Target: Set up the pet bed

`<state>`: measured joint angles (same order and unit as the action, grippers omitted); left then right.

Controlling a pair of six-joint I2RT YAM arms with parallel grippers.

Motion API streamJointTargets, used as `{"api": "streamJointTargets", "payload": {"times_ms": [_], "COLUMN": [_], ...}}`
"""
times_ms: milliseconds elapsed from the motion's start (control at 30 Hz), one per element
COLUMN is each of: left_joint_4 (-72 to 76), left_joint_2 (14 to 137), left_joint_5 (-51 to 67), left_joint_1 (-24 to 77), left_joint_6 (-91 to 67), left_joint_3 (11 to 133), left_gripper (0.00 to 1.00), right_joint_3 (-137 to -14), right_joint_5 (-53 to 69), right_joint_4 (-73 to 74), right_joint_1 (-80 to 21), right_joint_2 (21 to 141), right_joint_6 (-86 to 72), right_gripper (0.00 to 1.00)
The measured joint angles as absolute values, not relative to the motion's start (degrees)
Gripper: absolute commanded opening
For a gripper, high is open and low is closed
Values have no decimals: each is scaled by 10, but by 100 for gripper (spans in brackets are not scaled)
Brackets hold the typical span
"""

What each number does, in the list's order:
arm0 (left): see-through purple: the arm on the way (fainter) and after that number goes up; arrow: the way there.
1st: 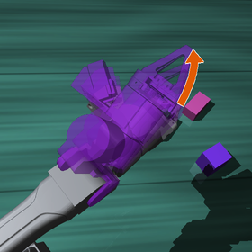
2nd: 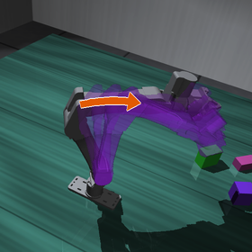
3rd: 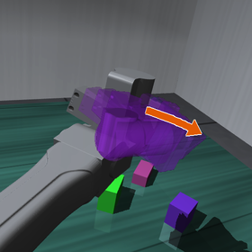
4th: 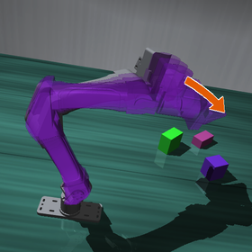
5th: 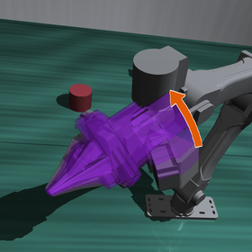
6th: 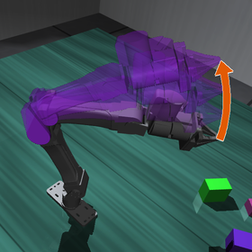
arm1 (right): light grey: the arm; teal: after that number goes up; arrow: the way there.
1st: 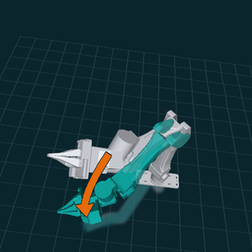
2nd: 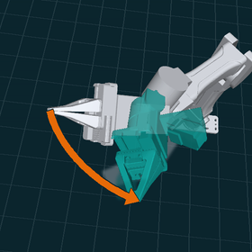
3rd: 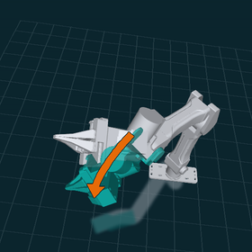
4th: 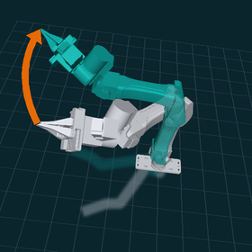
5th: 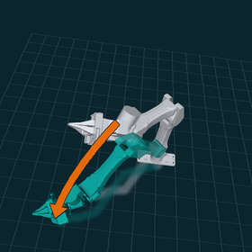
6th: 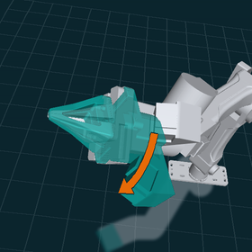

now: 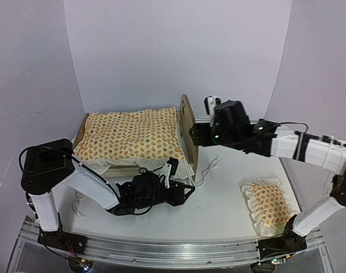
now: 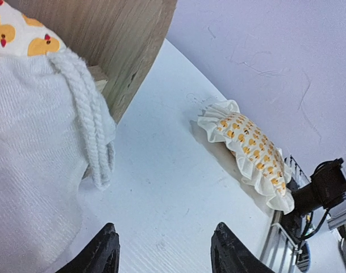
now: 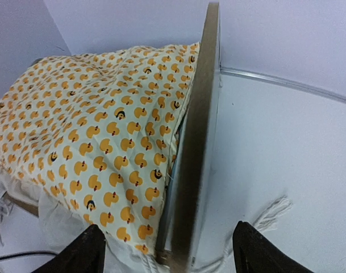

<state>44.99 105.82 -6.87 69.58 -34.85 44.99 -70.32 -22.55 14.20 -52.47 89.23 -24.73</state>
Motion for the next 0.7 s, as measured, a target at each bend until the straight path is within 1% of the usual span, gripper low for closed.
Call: {"api": "streamJointTargets", "payload": {"times_ms": [100,200,267,467,533,633,700], "left_joint_4": [489,519,535,556,562,570,570], "left_joint_2": [1099,1142,1169,1221,1235,1252,1261], "left_joint_5": [-83,-93,-96,-118,-128,-139,-143], "left_joint_1": [696,691,685,674,673,672,672], "left_joint_6": [-351,-358,-361,-357,-353,-342,-338], "left_joint_3": [452,463,475,519,535,550,558], "left_gripper": [45,43,41,29,26,23,17], "right_joint_3": [-665,-614,-580,-477,-452,-431,-427], "right_joint_5": [-164,-125,-112,-64,-51,-33,-23], "right_joint_4": [152,150,152,157,157,151,145], "right_joint_1": [-470,-399,-377,-383,-383,-383,-383], "right_joint_2": [789,698,666,658,658,659,660], "right_joint_6": [-211,-178,-165,-152,-153,-159,-162], "right_gripper": [83,84,84,84,84,83,83]}}
